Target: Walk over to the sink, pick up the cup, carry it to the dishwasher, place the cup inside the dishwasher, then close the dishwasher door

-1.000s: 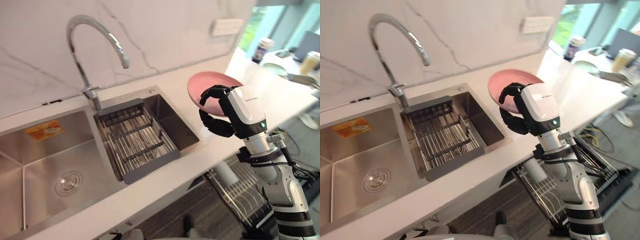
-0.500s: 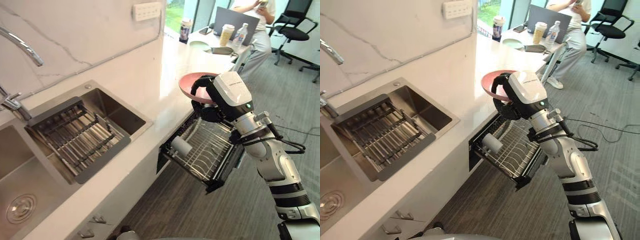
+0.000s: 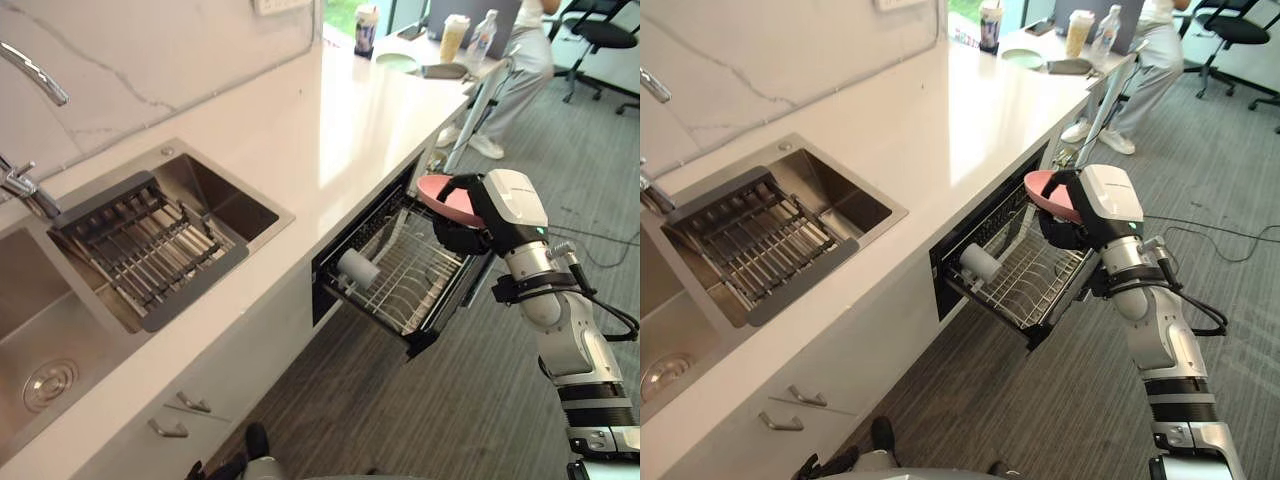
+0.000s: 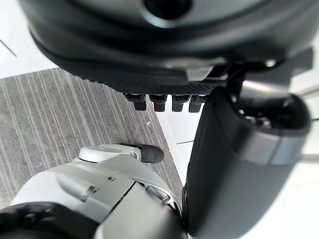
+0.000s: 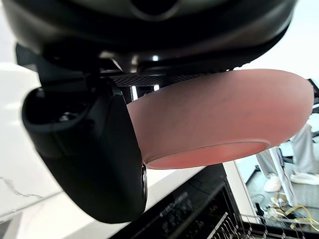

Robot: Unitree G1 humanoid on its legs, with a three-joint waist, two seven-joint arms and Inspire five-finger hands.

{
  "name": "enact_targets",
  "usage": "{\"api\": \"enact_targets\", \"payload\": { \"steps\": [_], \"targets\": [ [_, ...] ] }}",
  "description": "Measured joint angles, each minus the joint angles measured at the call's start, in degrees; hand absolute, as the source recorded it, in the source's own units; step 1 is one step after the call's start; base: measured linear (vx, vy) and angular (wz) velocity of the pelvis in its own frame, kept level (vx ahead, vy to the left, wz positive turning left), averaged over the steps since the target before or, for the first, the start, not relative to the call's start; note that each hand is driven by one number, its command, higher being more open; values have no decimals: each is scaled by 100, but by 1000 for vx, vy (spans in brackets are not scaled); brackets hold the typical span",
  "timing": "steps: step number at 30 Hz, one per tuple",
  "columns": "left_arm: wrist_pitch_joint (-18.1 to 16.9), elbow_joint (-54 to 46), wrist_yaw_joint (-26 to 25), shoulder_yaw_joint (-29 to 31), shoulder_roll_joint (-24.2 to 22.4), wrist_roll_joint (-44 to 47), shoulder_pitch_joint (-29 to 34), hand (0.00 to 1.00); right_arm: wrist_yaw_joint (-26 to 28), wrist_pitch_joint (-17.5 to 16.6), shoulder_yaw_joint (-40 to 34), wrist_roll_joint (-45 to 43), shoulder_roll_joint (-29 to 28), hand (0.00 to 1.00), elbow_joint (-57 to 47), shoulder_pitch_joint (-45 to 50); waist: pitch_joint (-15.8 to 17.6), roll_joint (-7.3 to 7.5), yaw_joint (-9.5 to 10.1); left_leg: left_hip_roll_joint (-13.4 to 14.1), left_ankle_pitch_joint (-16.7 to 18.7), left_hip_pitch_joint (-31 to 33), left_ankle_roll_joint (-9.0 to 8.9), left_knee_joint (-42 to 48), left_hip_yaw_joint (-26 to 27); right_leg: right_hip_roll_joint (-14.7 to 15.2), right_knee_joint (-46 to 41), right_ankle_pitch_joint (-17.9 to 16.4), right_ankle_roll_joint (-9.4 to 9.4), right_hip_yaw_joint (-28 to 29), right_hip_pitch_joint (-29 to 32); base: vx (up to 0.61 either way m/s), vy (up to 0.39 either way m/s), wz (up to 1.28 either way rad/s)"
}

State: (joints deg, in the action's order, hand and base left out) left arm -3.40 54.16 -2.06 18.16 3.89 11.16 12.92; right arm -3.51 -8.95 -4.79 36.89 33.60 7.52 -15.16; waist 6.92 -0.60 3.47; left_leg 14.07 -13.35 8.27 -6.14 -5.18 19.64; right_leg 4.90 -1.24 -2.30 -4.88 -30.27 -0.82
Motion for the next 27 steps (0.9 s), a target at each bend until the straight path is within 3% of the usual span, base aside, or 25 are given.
{"api": "enact_targets", "payload": {
  "steps": [6,10,15,26,27],
  "targets": [
    [61,-271,184,-454,92,350,-546,100,-578,334,9,-353,-14,0,1396,-1261,834,-248,4,-144,-137,515,162,26,-172,143,-177,103,8,-9,531,8,81,3],
    [59,-510,211,-700,84,567,-808,100,-729,432,107,-426,55,0,1840,-1930,1257,-338,9,-222,-189,764,228,27,-192,236,-247,134,-7,9,824,5,75,1],
    [103,-752,210,-871,84,852,-1105,100,-771,464,623,-724,554,0,2252,-2837,1758,-541,37,-313,-231,1001,283,27,-203,357,-374,135,-8,42,1120,6,68,-1],
    [193,-768,198,-1414,159,1305,-1470,100,-455,557,1462,-1255,1183,0,3539,-4107,2022,-994,233,-405,-307,1566,364,29,-348,503,-608,136,-10,104,1802,0,46,0],
    [195,-745,200,-1487,157,1446,-1506,100,-394,594,1537,-1257,1185,100,3655,-4115,2037,-1025,243,-423,-308,1571,365,29,-373,521,-619,136,-10,96,1804,13,48,3]
  ]
}}
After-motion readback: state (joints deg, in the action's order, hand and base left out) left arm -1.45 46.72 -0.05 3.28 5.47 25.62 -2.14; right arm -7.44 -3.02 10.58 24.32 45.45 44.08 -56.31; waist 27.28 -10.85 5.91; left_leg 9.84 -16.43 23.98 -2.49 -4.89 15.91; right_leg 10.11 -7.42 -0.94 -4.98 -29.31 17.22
